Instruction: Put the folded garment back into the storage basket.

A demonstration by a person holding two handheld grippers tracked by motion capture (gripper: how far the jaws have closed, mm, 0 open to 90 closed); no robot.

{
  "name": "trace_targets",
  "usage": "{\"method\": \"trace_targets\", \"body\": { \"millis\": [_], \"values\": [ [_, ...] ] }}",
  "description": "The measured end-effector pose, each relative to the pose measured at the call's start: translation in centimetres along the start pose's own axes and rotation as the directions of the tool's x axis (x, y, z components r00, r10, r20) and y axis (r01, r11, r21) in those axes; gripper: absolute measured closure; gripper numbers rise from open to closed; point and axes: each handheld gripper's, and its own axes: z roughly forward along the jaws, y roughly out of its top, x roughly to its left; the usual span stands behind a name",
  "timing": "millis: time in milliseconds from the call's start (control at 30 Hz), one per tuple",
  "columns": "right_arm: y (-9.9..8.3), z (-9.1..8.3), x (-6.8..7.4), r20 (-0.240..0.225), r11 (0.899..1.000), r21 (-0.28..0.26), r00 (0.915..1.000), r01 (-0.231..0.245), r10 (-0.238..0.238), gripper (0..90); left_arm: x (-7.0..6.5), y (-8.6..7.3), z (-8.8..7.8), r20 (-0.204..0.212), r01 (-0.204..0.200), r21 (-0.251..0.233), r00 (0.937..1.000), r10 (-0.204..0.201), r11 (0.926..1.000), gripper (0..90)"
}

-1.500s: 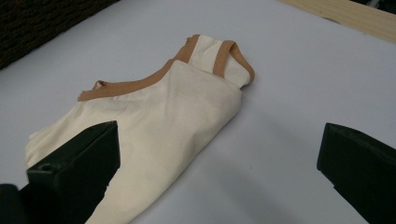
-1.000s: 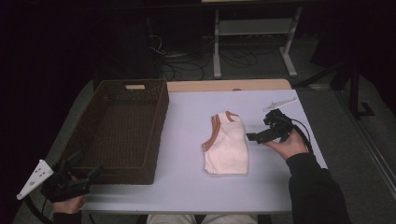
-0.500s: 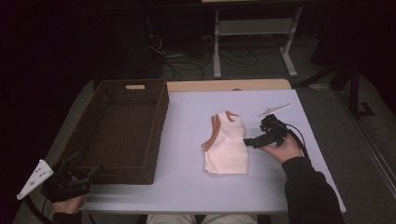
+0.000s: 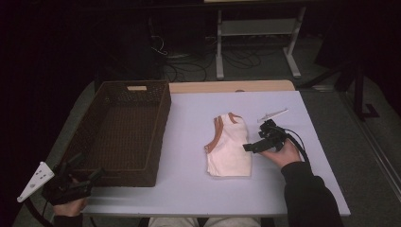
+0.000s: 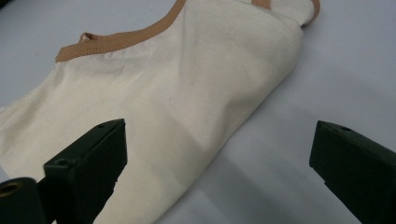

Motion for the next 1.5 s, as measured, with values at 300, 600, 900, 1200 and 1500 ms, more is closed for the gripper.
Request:
{"method": "trace_targets", "body": {
  "millis": [300, 600, 900, 1200, 1500],
  "values": [
    [-0.2, 0.7, 0.1, -0.017, 1.0, 0.007, 0.9999, 0.0, 0.0, 8.2, 0.0, 0.0, 0.0, 0.0, 0.0, 0.0, 1.0, 0.0, 1.0, 0.0],
    [-0.4, 1.3, 0.3, -0.027, 0.999, 0.034, 0.9996, 0.004, -0.003, 20.0, 0.0, 0.0, 0.0, -0.005, -0.003, 0.002, 1.0, 0.003, 1.0, 0.0],
    [-0.5, 1.7, 0.5, -0.014, 0.999, 0.035, 0.9999, 0.002, -0.001, 30.9, 0.0, 0.0, 0.0, -0.002, -0.002, 0.001, 1.0, 0.002, 1.0, 0.0],
    [-0.4, 2.2, 0.8, -0.052, 1.0, 0.02, 0.9985, -0.016, 0.017, 36.5, 0.0, 0.0, 0.0, 0.0, -0.002, 0.0, 1.0, 0.002, 1.0, 0.0],
    [-0.4, 2.5, 0.9, -0.036, 0.999, -0.001, 0.9983, -0.047, 0.047, 44.9, 0.0, 0.0, 0.0, 0.001, -0.003, -0.001, 1.0, 0.003, 1.0, 0.0]
  ]
}}
